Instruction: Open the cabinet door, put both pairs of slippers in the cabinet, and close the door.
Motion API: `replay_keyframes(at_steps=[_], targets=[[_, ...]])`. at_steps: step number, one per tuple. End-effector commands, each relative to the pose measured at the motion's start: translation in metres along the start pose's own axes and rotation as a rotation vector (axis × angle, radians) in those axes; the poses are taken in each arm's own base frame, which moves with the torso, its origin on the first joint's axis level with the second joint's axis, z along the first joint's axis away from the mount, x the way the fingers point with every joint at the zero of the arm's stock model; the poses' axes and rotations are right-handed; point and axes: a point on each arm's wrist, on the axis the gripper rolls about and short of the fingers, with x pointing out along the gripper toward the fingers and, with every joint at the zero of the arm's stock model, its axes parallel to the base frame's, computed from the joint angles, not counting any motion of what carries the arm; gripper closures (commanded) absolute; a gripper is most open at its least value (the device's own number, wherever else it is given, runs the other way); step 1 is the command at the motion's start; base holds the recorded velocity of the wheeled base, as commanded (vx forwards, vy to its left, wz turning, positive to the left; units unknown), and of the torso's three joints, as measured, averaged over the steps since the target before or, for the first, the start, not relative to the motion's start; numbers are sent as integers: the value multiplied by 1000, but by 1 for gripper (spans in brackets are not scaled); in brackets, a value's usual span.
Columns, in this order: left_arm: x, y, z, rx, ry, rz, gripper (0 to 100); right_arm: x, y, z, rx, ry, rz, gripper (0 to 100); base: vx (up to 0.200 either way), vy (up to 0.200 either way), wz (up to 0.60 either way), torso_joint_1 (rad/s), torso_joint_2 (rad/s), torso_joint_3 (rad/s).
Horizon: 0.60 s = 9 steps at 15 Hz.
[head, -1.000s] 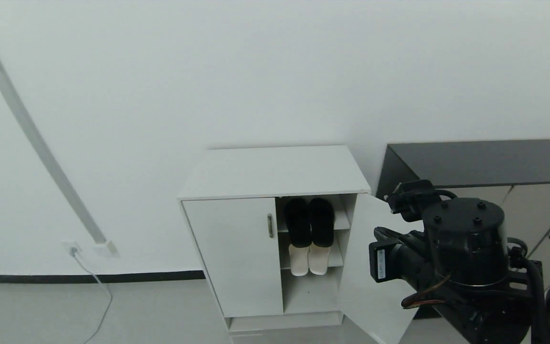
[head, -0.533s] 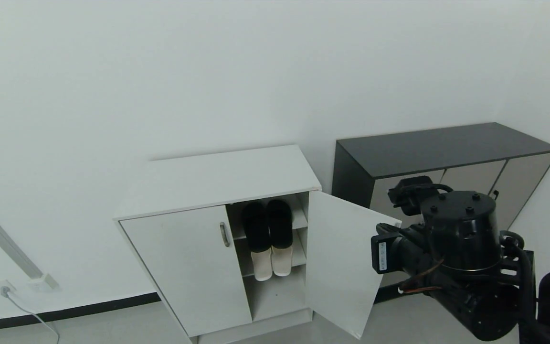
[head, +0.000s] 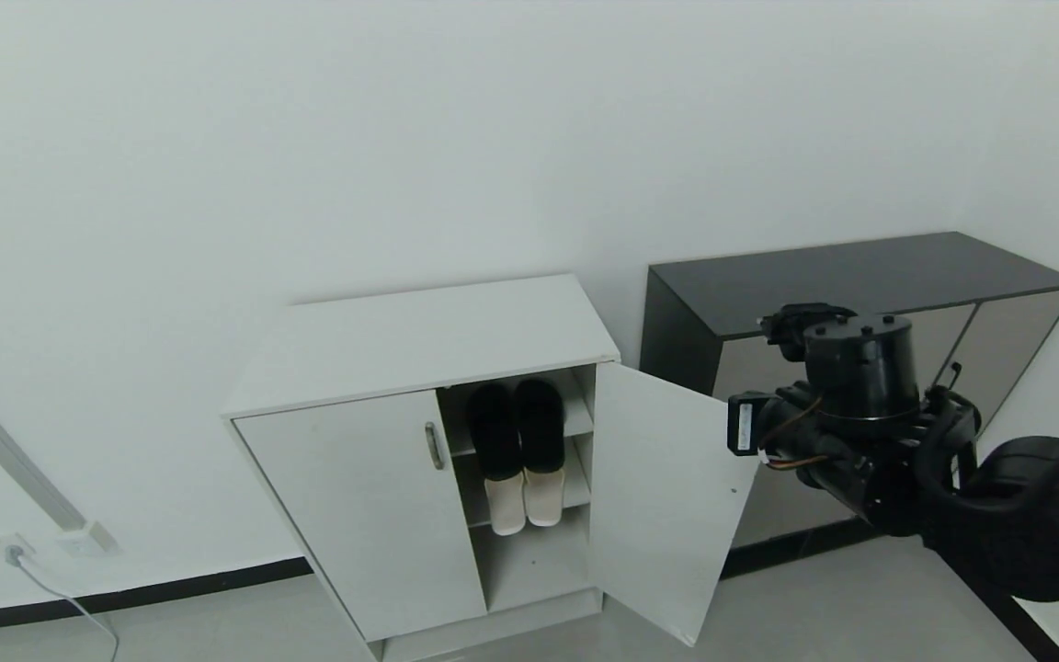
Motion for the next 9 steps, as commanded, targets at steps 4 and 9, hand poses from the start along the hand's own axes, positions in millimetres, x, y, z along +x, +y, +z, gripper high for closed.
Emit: replay_keyframes(at_steps=[4, 9], targets=[[0, 0, 0, -1, 1, 0, 100, 56, -24, 1, 59, 18, -75, 100, 0, 0, 0, 0, 0, 0], [0, 0, 0, 1, 1, 0, 100, 105, -43, 5, 122, 6, -95, 100, 0, 0, 0, 0, 0, 0]])
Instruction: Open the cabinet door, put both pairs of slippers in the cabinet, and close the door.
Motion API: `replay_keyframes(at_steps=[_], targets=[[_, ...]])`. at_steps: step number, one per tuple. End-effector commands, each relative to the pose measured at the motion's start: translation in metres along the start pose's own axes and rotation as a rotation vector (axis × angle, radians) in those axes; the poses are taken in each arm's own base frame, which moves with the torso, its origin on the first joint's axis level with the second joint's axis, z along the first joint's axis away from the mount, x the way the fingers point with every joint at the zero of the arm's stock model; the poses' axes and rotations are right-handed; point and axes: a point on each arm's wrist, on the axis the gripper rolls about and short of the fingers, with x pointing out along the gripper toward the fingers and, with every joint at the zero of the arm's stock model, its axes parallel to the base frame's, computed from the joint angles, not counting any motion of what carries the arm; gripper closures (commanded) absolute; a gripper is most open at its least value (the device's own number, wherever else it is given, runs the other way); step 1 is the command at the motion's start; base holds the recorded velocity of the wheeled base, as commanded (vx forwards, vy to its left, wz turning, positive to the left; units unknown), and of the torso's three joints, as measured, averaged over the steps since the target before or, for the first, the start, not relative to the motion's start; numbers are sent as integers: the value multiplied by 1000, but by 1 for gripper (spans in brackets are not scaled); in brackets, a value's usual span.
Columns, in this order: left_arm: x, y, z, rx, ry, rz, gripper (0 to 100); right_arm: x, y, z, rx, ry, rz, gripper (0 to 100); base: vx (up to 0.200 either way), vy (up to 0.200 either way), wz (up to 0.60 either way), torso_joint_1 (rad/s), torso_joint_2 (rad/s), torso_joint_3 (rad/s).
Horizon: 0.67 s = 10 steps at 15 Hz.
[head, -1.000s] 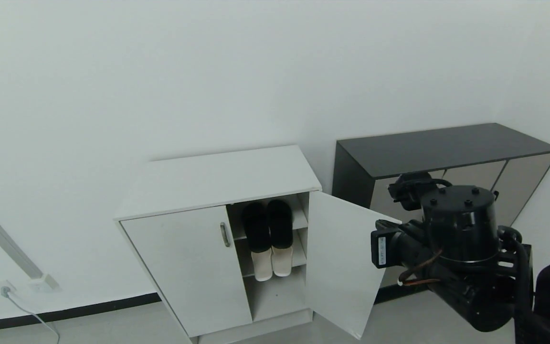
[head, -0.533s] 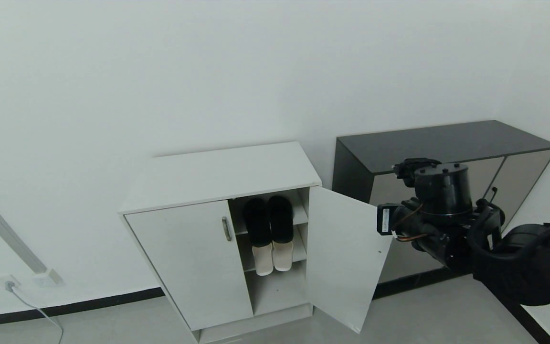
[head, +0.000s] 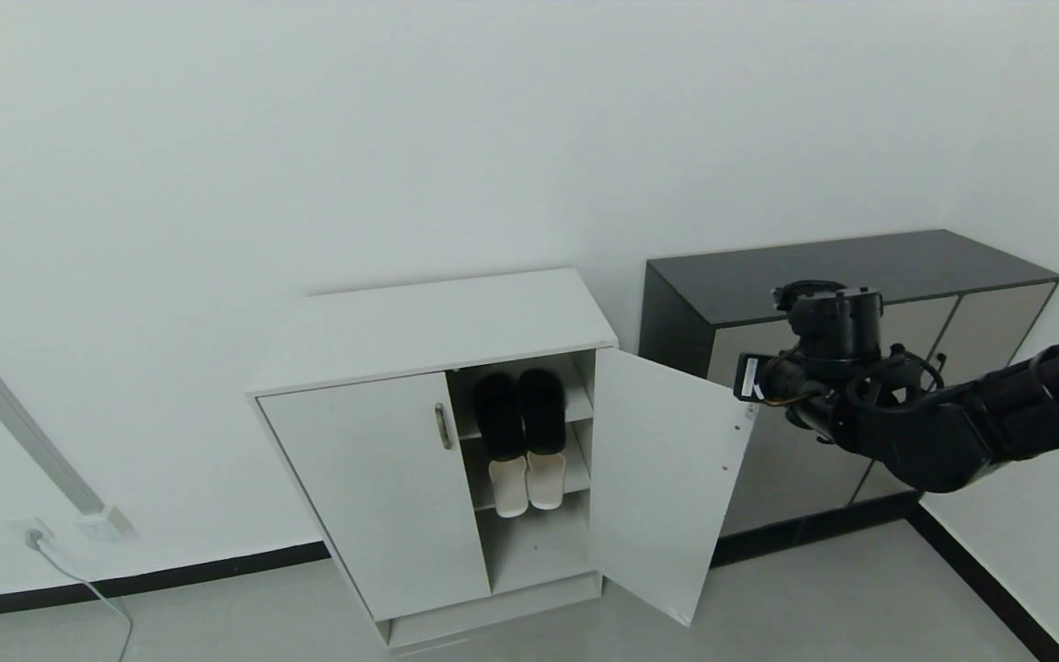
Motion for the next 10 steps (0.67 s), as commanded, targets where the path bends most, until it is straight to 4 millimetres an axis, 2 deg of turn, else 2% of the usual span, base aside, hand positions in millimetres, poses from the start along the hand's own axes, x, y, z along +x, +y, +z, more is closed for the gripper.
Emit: replay_keyframes(at_steps=[1, 6, 10], targets=[[0, 0, 0, 0, 1, 1, 100, 30, -6, -9, 3, 16, -32, 100, 0, 0, 0, 0, 0, 0], [0, 0, 0, 1, 1, -1, 100, 76, -25, -18, 23, 20, -74, 100, 0, 0, 0, 0, 0, 0], [0, 0, 0, 1, 1, 1, 100, 103, -32, -28, 29, 25, -98, 100, 0, 0, 0, 0, 0, 0]])
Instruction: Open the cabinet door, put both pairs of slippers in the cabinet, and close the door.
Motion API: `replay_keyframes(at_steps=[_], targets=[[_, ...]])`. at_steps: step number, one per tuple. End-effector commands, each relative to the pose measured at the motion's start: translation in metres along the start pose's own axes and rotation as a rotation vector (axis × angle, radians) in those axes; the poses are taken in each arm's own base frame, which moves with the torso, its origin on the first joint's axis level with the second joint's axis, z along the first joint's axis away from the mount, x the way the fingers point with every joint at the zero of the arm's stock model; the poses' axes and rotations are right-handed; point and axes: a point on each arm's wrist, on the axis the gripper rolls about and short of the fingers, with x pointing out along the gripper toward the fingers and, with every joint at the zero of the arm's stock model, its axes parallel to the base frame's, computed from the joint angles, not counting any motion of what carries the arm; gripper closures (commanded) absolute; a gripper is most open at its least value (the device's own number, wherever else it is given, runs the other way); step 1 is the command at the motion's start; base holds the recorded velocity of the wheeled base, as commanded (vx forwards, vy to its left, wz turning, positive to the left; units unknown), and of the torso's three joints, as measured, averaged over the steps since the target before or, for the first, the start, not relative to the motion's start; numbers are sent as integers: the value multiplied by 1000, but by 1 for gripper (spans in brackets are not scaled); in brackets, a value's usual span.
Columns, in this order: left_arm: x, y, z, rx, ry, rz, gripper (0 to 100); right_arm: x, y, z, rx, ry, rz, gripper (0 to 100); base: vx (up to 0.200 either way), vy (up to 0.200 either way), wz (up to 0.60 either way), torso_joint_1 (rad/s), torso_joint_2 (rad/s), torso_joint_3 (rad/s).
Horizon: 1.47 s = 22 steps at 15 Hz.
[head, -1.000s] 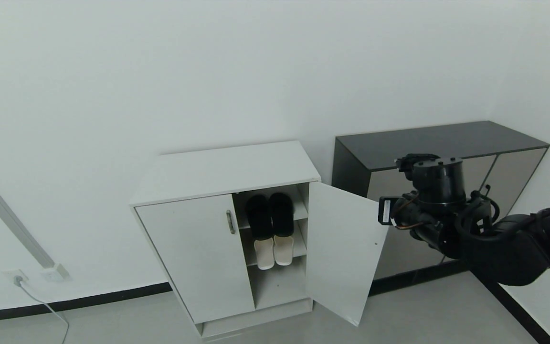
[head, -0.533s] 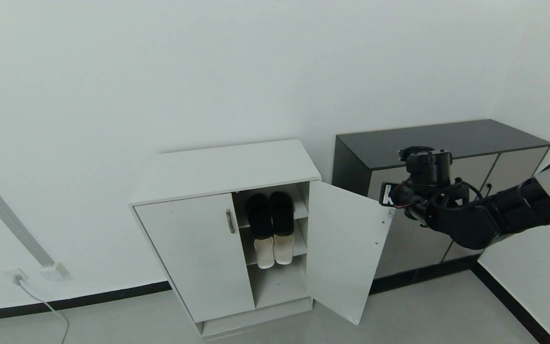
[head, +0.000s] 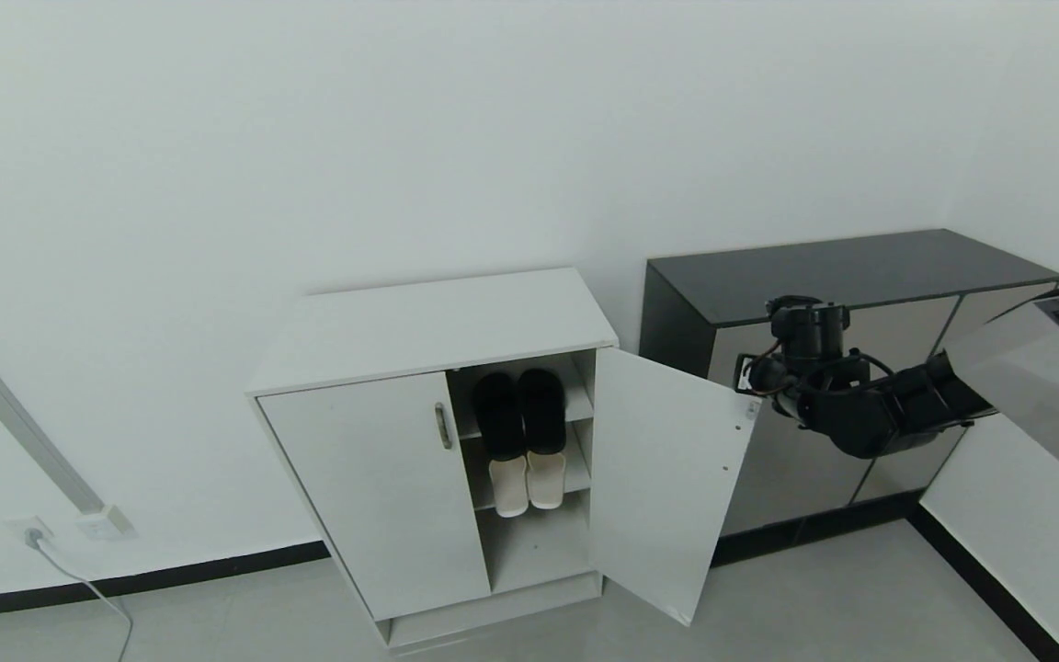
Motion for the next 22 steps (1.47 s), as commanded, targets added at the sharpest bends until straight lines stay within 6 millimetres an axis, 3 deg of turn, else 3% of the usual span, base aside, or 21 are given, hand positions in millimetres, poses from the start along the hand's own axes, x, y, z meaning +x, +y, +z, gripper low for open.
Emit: replay_keyframes(at_steps=[1, 6, 15, 18, 22], targets=[[0, 0, 0, 0, 1, 1, 100, 18, -3, -14, -5, 20, -17, 100, 0, 0, 0, 0, 0, 0], [0, 0, 0, 0, 1, 0, 100, 32, -5, -21, -9, 44, -23, 100, 0, 0, 0, 0, 0, 0], [0, 0, 0, 0, 1, 1, 100, 36, -5, -27, -10, 57, -23, 100, 0, 0, 0, 0, 0, 0], [0, 0, 0, 0, 1, 0, 100, 19, 12, -31, -24, 76, 13, 100, 0, 0, 0, 0, 0, 0], [0, 0, 0, -2, 1, 3, 100, -28, 51, -40, -74, 106, 108, 100, 0, 0, 0, 0, 0, 0]])
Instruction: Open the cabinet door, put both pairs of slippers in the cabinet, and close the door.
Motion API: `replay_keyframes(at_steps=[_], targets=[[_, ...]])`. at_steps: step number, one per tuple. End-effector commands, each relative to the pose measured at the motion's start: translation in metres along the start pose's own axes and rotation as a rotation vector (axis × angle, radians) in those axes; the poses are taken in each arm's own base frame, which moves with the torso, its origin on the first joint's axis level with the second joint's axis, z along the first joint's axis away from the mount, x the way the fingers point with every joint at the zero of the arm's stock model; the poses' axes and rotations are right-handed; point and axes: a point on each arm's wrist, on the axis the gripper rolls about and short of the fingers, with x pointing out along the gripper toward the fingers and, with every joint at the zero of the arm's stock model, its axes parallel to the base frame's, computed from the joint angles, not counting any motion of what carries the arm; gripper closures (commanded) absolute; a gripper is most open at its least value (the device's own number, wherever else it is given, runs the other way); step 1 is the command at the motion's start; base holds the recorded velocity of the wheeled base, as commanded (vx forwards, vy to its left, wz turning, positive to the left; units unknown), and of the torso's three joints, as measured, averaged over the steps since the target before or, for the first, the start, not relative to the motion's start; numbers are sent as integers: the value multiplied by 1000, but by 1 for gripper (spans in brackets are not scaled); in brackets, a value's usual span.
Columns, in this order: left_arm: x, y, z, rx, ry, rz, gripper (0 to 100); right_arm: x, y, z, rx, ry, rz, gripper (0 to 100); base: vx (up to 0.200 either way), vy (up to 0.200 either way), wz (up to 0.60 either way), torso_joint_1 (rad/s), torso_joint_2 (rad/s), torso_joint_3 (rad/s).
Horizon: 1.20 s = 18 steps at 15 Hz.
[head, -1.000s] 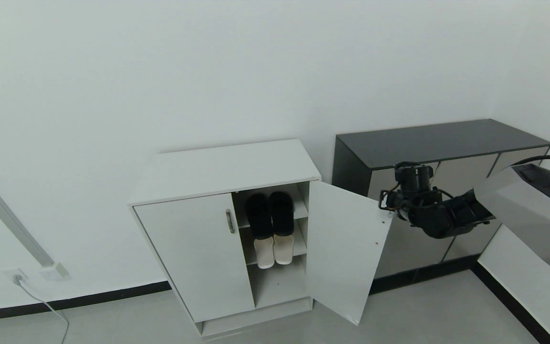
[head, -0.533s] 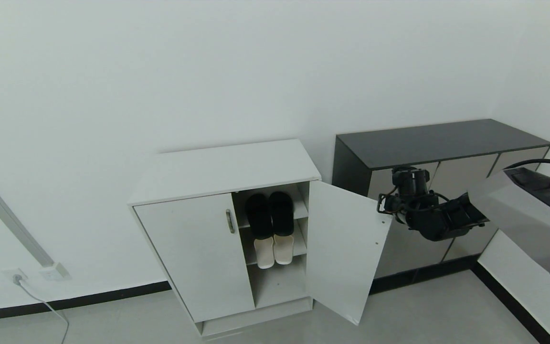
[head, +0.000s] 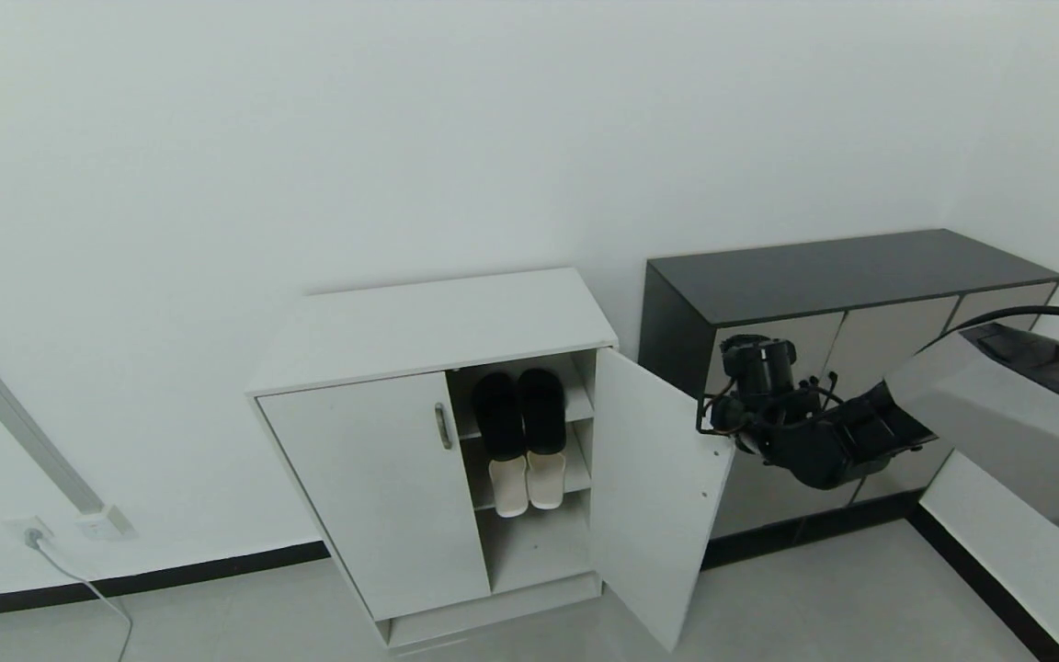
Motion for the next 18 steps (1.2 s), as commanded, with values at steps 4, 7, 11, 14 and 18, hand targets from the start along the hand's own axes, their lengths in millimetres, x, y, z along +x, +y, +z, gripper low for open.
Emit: replay_keyframes(at_steps=[4, 7, 11, 14, 18], targets=[[0, 0, 0, -2, 1, 2, 100, -62, 43, 3, -36, -44, 109, 100, 0, 0, 0, 0, 0, 0], [0, 0, 0, -2, 1, 2, 100, -87, 57, -11, -79, -28, 186, 100, 0, 0, 0, 0, 0, 0], [0, 0, 0, -4, 1, 2, 100, -109, 66, -20, -140, -20, 229, 100, 0, 0, 0, 0, 0, 0], [0, 0, 0, -4, 1, 2, 100, -111, 73, -21, -132, -53, 255, 100, 0, 0, 200, 2, 1, 2], [0, 0, 0, -4, 1, 0, 100, -112, 74, -24, -131, -50, 263, 100, 0, 0, 600, 4, 2, 2]])
